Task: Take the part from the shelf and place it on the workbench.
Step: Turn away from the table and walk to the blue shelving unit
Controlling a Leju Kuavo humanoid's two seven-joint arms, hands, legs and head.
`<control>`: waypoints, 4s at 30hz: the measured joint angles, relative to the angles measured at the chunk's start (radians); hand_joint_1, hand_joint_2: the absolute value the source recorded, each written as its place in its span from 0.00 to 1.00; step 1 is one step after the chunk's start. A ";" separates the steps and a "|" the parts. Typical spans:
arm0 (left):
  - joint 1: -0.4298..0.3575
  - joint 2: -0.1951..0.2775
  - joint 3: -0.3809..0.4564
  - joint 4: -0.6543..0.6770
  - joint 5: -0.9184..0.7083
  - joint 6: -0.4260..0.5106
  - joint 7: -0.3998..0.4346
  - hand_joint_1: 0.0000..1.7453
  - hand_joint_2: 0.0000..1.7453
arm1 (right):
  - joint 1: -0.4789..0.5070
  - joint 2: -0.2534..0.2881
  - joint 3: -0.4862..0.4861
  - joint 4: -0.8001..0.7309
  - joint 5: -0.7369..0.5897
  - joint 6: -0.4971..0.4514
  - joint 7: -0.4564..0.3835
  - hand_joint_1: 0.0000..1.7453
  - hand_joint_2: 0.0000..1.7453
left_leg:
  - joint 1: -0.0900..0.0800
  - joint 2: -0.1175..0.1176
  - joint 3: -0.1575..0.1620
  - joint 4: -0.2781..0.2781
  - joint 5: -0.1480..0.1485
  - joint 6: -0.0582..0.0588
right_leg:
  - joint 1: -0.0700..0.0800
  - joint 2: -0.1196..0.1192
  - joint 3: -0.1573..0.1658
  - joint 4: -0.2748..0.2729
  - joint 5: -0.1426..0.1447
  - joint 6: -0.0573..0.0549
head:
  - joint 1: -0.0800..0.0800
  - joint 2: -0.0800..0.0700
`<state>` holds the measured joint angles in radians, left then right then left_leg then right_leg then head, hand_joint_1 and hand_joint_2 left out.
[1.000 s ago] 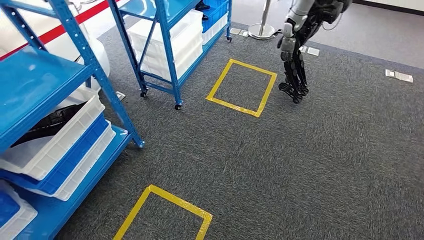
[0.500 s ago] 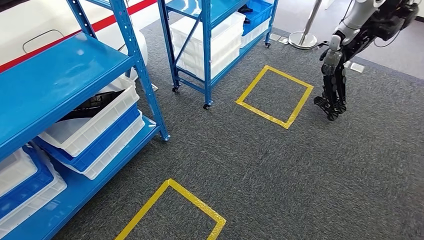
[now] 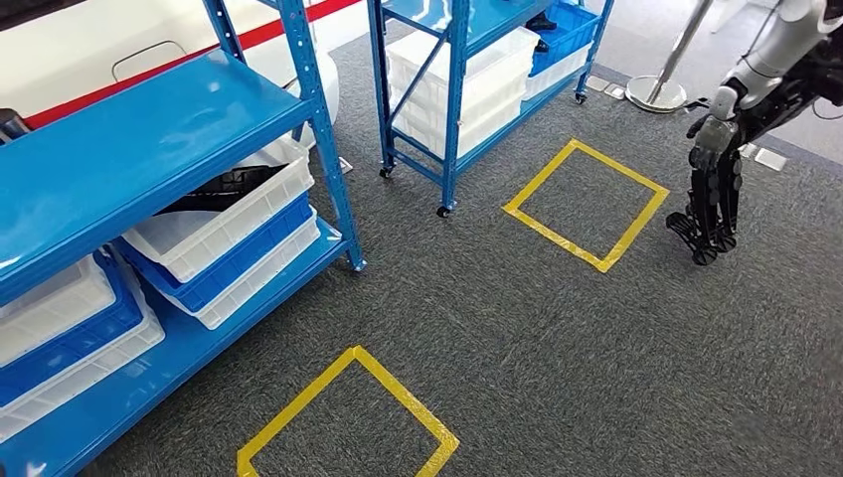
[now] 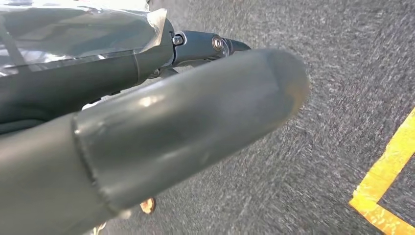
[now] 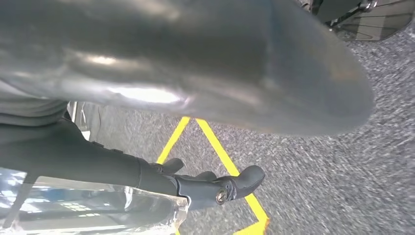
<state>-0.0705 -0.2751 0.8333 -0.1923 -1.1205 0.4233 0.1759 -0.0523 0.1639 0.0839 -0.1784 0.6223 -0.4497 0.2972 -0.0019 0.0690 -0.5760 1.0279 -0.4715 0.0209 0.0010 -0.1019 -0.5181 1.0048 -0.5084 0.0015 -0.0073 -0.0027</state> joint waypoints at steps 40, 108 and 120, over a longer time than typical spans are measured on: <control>0.000 -0.007 0.009 0.000 -0.009 0.014 0.010 0.00 0.00 | 0.004 0.001 -0.017 0.000 -0.002 -0.008 0.003 0.00 0.00 | 0.007 -0.103 -0.003 -0.019 0.021 0.036 | -0.016 0.094 -0.127 0.283 -0.123 0.031 | -0.001 0.000; 0.001 0.030 0.074 0.001 0.080 -0.008 -0.111 0.00 1.00 | -0.005 0.020 -0.095 -0.002 -0.043 -0.029 -0.088 0.00 0.00 | 0.000 -0.049 -0.013 -0.001 0.008 0.000 | -0.014 0.050 0.004 -0.009 -0.010 0.029 | -0.010 0.000; 0.005 0.052 0.083 0.000 0.040 -0.016 -0.138 0.00 1.00 | -0.002 0.015 -0.116 -0.002 -0.036 -0.023 -0.093 0.00 1.00 | 0.007 -0.049 -0.011 -0.001 0.008 0.000 | -0.011 0.050 0.004 -0.009 -0.010 0.029 | -0.011 0.000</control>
<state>-0.0651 -0.2230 0.9166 -0.1918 -1.0809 0.4070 0.0378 -0.0544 0.1786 -0.0322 -0.1805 0.5864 -0.4723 0.2044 0.0050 0.0196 -0.5865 1.0267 -0.4638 0.0205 -0.0097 -0.0516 -0.5140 0.9957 -0.5181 0.0306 -0.0179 -0.0027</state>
